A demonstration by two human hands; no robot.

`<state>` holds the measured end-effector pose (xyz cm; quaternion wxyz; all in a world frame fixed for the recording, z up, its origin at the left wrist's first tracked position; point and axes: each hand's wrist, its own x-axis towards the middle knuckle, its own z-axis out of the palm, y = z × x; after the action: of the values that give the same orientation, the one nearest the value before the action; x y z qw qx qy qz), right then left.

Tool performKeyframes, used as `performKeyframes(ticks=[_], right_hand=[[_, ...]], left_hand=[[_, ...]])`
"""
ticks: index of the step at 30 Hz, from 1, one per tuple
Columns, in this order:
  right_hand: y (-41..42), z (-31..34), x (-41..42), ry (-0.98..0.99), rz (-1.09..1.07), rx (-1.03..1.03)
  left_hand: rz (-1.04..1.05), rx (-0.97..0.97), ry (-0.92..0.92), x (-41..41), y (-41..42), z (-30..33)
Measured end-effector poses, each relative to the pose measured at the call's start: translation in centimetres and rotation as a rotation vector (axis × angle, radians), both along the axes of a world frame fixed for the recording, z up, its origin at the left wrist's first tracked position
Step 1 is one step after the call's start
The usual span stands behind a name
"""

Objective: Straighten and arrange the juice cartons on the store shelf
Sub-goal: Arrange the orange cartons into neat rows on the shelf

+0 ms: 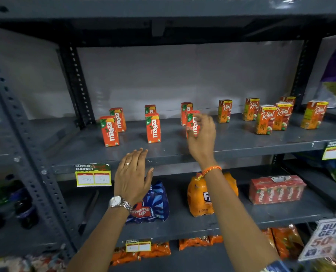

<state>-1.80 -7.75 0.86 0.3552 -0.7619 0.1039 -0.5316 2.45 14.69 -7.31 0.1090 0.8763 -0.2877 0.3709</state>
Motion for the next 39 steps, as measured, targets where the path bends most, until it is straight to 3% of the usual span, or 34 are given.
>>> performKeyframes(ticks=[3,7,10,22,30,32,36,39], right_hand=[[3.2,0.9,1.5,0.149,0.226,0.024],[5.2,2.5,4.4,0.510,0.308,-0.014],[5.9,2.5,5.7,0.625,0.327,0.003],[6.2,1.8,6.8,0.651,0.249,-0.086],[5.9,1.7,6.8,0.675,0.235,-0.122],[5.7,1.5,7.0,0.671,0.234,-0.122],[5.6,1.2,6.5,0.680,0.261,-0.049],[5.4,0.6,5.3,0.697,0.244,-0.004]], left_hand=[[0.061,-0.056,0.026,0.1,1.6,-0.1],[0.049,-0.044,0.034,-0.3,2.5,-0.1],[0.057,-0.073,0.077,-1.0,2.1,0.1],[0.009,-0.080,0.047,-0.6,2.5,-0.3],[-0.031,-0.077,0.123,-1.0,3.0,0.9],[-0.080,-0.208,0.172,-0.7,3.5,2.4],[-0.096,-0.724,0.206,2.8,6.0,6.8],[0.021,-0.719,0.480,6.5,7.4,9.0]])
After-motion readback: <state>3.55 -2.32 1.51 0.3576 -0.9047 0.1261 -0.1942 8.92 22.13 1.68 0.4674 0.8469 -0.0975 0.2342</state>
